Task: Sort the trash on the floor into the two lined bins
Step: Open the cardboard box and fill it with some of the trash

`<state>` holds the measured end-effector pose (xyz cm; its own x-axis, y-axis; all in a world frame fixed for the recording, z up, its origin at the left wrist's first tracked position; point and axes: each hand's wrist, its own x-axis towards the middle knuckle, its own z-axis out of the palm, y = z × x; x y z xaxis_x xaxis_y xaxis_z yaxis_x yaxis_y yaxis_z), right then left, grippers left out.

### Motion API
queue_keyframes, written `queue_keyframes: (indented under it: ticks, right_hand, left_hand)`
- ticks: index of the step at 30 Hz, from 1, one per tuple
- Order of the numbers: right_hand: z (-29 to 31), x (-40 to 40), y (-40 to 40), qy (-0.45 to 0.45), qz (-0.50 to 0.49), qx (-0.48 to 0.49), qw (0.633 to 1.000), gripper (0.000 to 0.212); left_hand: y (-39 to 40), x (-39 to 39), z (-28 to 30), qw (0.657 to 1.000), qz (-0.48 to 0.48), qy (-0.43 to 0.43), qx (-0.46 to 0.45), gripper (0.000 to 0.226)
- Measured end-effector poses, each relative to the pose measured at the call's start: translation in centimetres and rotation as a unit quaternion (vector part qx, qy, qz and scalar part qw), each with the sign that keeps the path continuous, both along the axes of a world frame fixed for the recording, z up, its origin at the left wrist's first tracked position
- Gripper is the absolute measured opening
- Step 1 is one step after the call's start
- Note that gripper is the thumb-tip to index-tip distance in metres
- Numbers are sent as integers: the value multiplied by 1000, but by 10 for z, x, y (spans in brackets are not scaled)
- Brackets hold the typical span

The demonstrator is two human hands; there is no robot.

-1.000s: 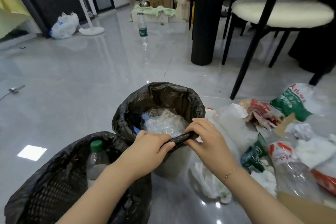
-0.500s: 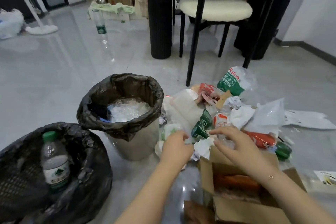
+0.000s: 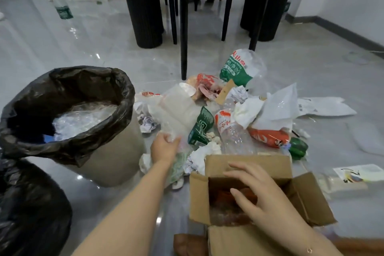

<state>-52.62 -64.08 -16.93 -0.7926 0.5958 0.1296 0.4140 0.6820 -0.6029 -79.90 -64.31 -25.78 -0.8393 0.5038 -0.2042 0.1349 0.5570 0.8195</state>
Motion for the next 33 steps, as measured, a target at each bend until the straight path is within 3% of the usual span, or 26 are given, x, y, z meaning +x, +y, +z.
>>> queue_keyframes:
  ticks: [1,4,7,10,14,23,26,30,33]
  right_hand:
    - [-1,0,1,-5,8,11,1000,30]
    - [-4,-2,7,-6,3,14,1000,31]
    - [-5,-7,10,43,-20,-60,997,24]
    - [-2,-11,9,120,-48,-196,972,27]
    - [5,-7,9,174,-81,-256,947,35]
    - [35,25,4,298,-188,-210,912,62]
    - [46,36,6,316,-185,-208,907,72]
    - [64,40,9,271,-142,-187,933,92]
    - [63,41,5,186,-89,-141,968,106]
  left_hand:
    - [3,0,0,1000,-9,-4,13,20]
    - [9,6,11,993,-54,-53,96,21]
    - [8,8,42,973,-52,-117,193,26]
    - [2,8,79,919,-58,-230,316,7]
    - [-5,24,119,857,-96,-287,417,18]
    - [-40,95,183,778,-179,-352,488,8]
    - [-57,113,192,730,-205,-421,498,28]
    - [-72,122,190,696,-188,-491,489,32]
    - [-75,130,188,699,-206,-505,462,26]
